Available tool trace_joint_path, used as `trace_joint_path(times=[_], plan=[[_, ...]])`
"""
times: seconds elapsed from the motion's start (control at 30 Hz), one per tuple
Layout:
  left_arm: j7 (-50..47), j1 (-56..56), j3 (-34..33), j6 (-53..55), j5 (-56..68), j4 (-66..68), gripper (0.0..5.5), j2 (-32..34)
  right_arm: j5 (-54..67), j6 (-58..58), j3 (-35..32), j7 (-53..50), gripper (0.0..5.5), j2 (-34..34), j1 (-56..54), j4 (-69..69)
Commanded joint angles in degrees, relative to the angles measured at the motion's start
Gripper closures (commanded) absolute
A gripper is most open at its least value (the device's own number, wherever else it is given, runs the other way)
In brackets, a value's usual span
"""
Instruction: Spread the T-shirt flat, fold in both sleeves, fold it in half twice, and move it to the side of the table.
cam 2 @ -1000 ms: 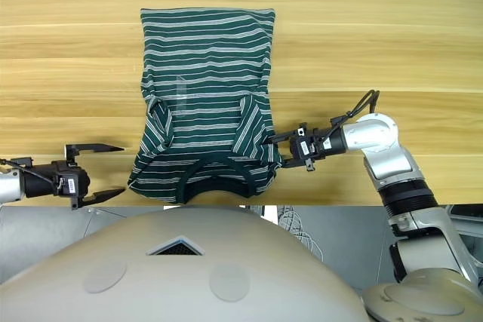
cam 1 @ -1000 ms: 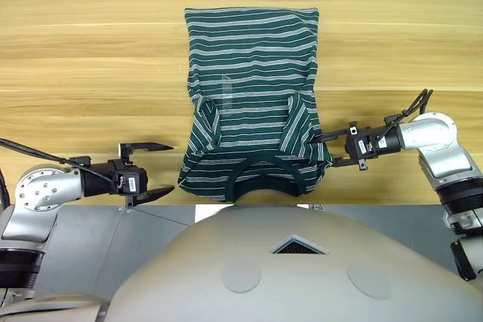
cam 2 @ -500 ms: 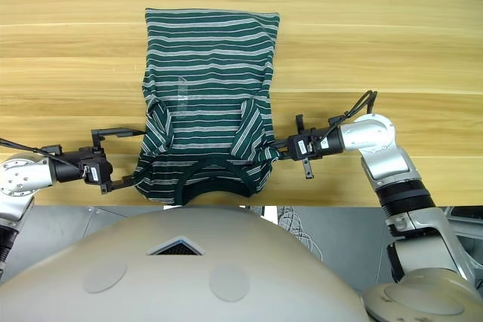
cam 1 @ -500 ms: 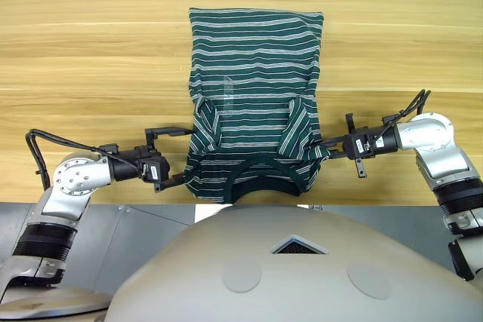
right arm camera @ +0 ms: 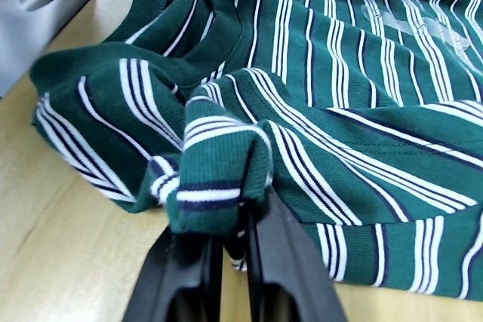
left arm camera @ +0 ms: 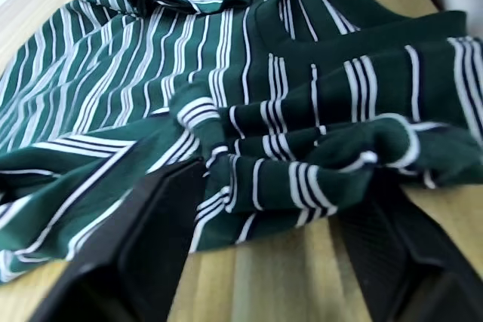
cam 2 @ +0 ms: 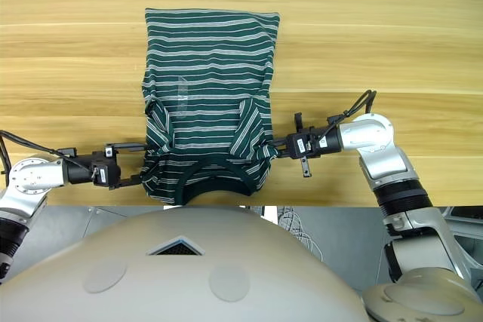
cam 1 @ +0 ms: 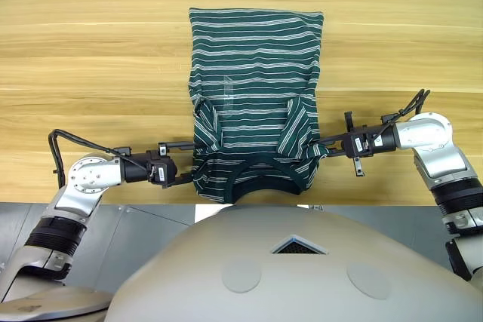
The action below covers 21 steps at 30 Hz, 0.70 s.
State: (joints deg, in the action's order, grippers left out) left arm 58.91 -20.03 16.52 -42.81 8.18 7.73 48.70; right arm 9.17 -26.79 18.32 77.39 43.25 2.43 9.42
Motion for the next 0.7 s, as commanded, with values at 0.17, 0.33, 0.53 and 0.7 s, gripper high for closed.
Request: trace_joint_path(times=[0.17,0.33,0.53,0.7], plan=[[4.0,-2.4,3.8,5.2,-2.9,3.1,4.15,2.5,1.1,-0.5,-0.7,-0.3,5.24,-0.3,-0.6,-0.5],[6.0,-2.6,2.2,6.4,3.1,-0.4,4.97,4.7,3.2,-0.1,-1.5,0.9,5.24,0.6,-0.4,-1.2],[6.8,-3.9,-4.0,9.9,12.2,-9.4,5.50,7.2,9.5,1.0,-6.2,3.8,5.24,4.8,1.6,-4.6],[8.5,-6.9,-10.9,14.1,20.9,-18.2,5.50,9.2,11.9,1.8,-8.2,6.6,5.24,7.3,3.0,-6.4]])
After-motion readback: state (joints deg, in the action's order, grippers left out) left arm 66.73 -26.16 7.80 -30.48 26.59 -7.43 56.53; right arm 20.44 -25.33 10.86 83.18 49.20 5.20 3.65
